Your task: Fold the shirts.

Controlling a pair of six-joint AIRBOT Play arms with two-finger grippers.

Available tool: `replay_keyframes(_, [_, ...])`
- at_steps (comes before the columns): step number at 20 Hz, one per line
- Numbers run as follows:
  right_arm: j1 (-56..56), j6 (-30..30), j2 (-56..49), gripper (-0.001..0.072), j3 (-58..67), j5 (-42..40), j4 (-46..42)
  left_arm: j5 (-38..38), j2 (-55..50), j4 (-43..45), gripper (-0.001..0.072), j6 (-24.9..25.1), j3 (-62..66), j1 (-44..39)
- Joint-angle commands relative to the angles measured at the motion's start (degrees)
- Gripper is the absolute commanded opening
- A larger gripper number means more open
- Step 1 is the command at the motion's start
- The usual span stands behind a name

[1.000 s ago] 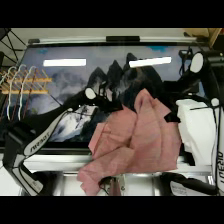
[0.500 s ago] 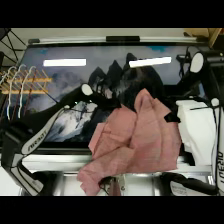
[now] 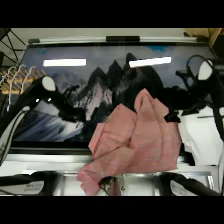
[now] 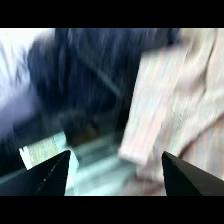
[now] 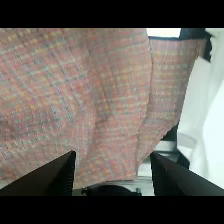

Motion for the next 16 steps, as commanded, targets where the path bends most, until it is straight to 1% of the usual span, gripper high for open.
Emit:
replay_keyframes(1, [-5.88,-2.36,8.68,0.058,-11.82,0.07,4.87,-1.62,15.39,1.18,0.068,-1.07,-22.51,1.57])
replay_keyframes(4, [-8.66,-2.73,16.35,0.058,-17.33,-3.56,4.76,2.71,27.85,0.17,0.0677,-2.29,-38.23,1.55])
replay_keyframes(6, [-8.9,-2.73,19.02,0.058,-18.01,-4.22,4.31,6.4,32.33,-4.79,0.0676,-2.27,-43.58,1.36])
replay_keyframes(7, [-8.9,-2.71,19.56,0.0596,-18.01,-4.04,4.33,8.02,32.92,-8.5,0.0673,-2.23,-45.09,1.14])
replay_keyframes(8, [-8.9,-2.73,19.78,0.0699,-18.01,-3.45,4.35,9.7,32.76,-12.11,0.067,-2.14,-46.29,0.24])
replay_keyframes(9, [-8.9,-2.78,19.76,0.0698,-18.01,-2.23,4.42,10.82,32.28,-14.21,0.0621,-1.86,-47.15,-1.16])
replay_keyframes(10, [-8.9,-3.23,19.78,0.0698,-18.01,-1.07,4.33,11.3,31.58,-14.75,0.059,-1.88,-47.69,-3.19])
replay_keyframes(12, [-8.9,-3.8,19.78,0.0698,-18.36,0.22,4.11,11.98,29.83,-14.82,0.0591,-1.86,-47.82,-7.56])
replay_keyframes(16, [-8.9,-3.87,20.02,0.0698,-26.4,0.09,3.98,19.41,27.54,-19.23,0.0592,-1.84,-47.82,-12.74])
